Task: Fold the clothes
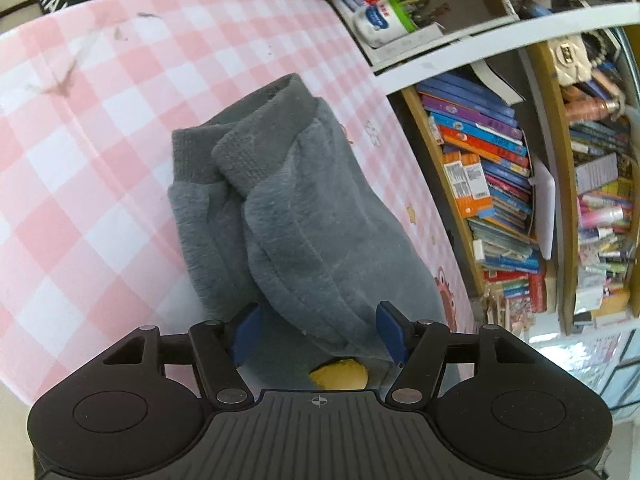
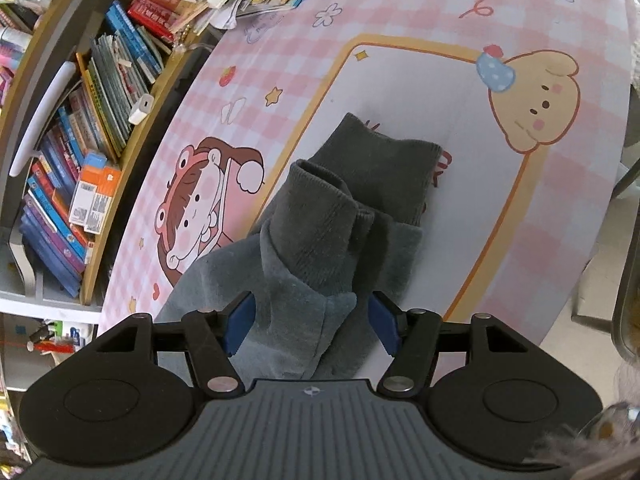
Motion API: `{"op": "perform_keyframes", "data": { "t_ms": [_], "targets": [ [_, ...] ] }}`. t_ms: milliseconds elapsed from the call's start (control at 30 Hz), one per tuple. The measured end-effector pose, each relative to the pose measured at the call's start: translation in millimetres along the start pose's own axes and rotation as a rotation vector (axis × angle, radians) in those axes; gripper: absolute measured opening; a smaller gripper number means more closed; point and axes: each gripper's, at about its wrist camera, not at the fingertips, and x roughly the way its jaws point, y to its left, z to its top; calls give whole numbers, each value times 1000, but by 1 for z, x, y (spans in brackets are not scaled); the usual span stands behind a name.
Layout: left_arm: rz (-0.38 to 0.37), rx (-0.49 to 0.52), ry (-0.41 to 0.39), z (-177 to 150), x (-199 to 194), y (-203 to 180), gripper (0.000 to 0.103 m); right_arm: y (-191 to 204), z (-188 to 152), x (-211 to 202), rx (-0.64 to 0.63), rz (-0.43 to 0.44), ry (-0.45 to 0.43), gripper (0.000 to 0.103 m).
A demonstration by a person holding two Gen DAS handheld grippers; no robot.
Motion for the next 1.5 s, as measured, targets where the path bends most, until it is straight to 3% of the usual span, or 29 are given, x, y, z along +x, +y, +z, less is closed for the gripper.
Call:
{"op": "perform_keyframes", "data": {
  "t_ms": [233, 267, 367, 467, 600, 667, 800, 867, 967, 1033, 1067, 1133, 1233, 1333, 1367, 1500],
  "targets": [
    [3, -9, -8, -1, -2, 1, 64, 6, 8, 8, 7, -31, -26, 56],
    [4, -13, -10, -1, -2, 2, 64, 7, 9, 11, 5, -39, -17, 49],
    [5, -30, -20, 0, -3, 3, 64, 13, 10, 16, -21, -25, -4, 15],
    [6, -38, -25, 2, -3, 2, 64, 38, 14, -3, -139, 98, -68, 9],
    [8, -37, -20, 5, -1, 0, 64, 69, 21, -63, -328, 270, -283, 9],
    [3, -33, -24, 6, -1, -1, 64, 65, 25, -73, -351, 222, -331, 9],
    [5, -77, -40, 7, 0, 7, 63, 12, 34, -22, -207, -35, -169, 9],
    [13, -128, -67, 8, -1, 13, 63, -10, 30, 4, -165, -118, -102, 9],
    [24, -160, -105, 10, -4, 18, 56, -20, 24, 17, -144, -125, -102, 10],
    [35, -154, -112, 12, -3, 17, 18, -15, 25, 15, -172, -116, -113, 10],
    [29, -149, -108, 14, -2, 15, 10, -12, 26, 14, -186, -111, -119, 10],
    [9, -143, -107, 19, -1, 9, 7, -6, 27, 13, -214, -102, -131, 10],
    [-159, -92, -169, 31, -22, -13, 6, 5, 31, 4, -252, -72, -161, 10],
    [-217, 7, -235, 35, -52, -22, 6, 4, 31, 0, -278, -88, -157, 10],
    [-201, 10, -234, 35, -56, -15, 6, 0, 30, 1, -277, -102, -151, 10],
    [-9, -107, -124, 21, -33, 34, 6, -17, 20, 15, -254, -138, -110, 10]
  ]
}}
